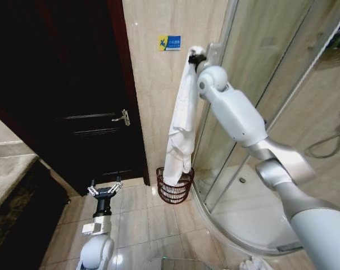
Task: Discard the used towel into the hamper.
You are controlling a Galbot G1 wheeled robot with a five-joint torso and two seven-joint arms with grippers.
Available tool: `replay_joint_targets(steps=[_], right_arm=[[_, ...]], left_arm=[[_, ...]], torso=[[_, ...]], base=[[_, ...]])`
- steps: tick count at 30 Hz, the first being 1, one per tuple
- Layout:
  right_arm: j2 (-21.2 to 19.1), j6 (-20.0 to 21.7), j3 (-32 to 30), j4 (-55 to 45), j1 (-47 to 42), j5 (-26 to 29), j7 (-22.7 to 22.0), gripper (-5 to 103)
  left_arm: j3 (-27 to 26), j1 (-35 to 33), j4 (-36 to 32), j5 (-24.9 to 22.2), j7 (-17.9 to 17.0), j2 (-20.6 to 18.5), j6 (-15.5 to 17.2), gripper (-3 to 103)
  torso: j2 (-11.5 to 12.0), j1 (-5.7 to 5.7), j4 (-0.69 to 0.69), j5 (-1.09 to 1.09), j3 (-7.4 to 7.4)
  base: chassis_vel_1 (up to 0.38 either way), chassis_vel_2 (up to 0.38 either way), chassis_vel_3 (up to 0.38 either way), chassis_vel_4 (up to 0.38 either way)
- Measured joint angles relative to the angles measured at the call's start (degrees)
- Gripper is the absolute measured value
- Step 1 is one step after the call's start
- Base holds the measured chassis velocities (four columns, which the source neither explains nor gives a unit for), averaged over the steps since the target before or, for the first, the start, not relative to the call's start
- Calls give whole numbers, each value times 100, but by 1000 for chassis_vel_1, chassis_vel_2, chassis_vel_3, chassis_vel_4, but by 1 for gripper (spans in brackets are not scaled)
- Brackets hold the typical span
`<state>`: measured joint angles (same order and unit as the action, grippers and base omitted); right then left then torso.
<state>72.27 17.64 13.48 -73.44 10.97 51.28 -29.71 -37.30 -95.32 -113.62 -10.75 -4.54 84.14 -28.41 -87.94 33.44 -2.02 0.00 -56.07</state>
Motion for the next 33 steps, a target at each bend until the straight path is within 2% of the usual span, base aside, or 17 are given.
replay_joint_targets(steps=[13,18,24,33], right_arm=[[-119,-174,-74,-319,-1165,-355,49,4],[-222,-147,-76,-700,-1625,-365,-99,4],[-300,-83,-118,-911,-1824,-298,-220,4],[-240,-235,-216,-597,-1890,-395,-24,4]], left_arm=[[-24,-82,83,3,0,4,-91,100],[-42,-95,123,2,-1,2,-117,100],[-36,-94,184,12,-1,1,-155,100],[-19,-125,185,23,-1,8,-185,100]], torso=[[0,0,0,0,0],[0,0,0,1,0],[0,-1,1,0,0],[1,0,0,0,0]], base=[[0,0,0,0],[0,0,0,0],[0,0,0,0],[0,0,0,0]])
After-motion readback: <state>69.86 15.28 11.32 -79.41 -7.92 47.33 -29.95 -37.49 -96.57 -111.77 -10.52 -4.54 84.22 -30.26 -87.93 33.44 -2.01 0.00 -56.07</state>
